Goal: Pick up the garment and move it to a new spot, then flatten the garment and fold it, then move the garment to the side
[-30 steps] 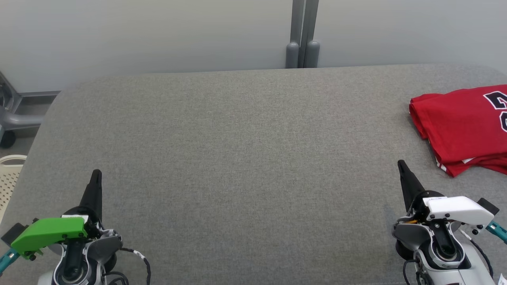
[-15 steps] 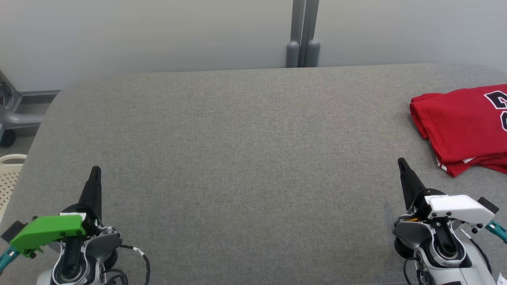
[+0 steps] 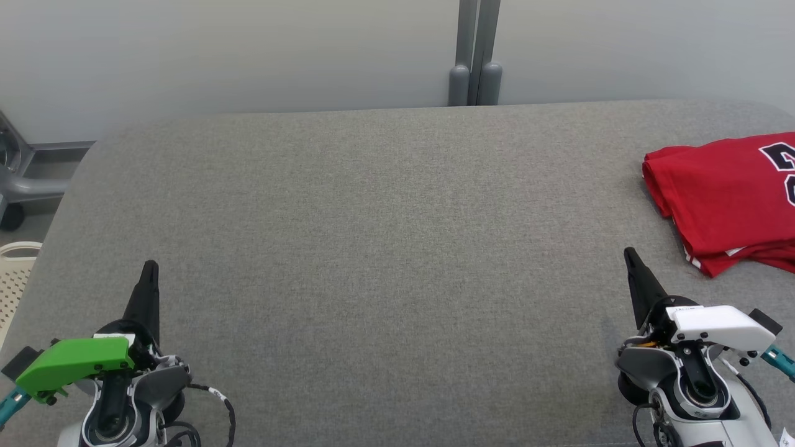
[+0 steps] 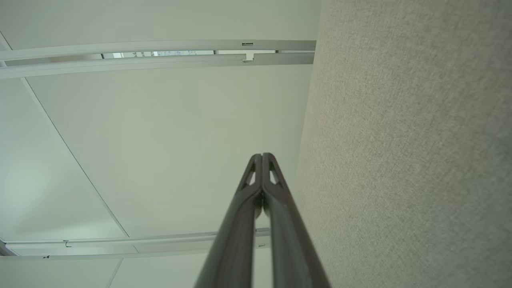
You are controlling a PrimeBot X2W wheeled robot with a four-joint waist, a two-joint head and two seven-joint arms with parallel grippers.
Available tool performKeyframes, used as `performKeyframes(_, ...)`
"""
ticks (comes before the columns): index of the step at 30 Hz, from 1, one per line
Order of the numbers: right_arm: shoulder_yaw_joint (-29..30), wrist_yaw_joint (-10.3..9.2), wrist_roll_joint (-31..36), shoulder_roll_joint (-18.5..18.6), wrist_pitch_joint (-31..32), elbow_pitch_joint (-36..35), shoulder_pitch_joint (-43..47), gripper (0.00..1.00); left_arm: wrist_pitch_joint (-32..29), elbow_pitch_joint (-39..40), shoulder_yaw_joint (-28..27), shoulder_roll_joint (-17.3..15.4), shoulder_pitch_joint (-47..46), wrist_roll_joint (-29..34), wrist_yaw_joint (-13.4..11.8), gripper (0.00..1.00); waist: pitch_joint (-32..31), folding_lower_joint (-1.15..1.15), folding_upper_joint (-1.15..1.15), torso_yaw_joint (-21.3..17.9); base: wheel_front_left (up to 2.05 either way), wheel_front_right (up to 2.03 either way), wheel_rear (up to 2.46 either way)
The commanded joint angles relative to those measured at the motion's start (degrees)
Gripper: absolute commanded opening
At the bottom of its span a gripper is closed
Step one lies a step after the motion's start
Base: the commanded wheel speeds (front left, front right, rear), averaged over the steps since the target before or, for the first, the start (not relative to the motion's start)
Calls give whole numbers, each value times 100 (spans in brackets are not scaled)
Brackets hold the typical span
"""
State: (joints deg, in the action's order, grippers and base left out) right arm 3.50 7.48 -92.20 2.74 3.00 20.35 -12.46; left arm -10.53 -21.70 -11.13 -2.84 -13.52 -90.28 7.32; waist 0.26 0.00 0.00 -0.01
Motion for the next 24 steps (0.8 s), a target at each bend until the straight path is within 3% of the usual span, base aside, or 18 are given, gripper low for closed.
performKeyframes(1,13,2,-37,26,11,-19,-50,0,-11,17,-19,-1,-74,-42,39,0,0,0,0,0,0,0,0)
performKeyframes(24,13,2,-38,26,10,-19,-49,0,-10,17,-18,-2,-73,-43,38,0,0,0,0,0,0,0,0)
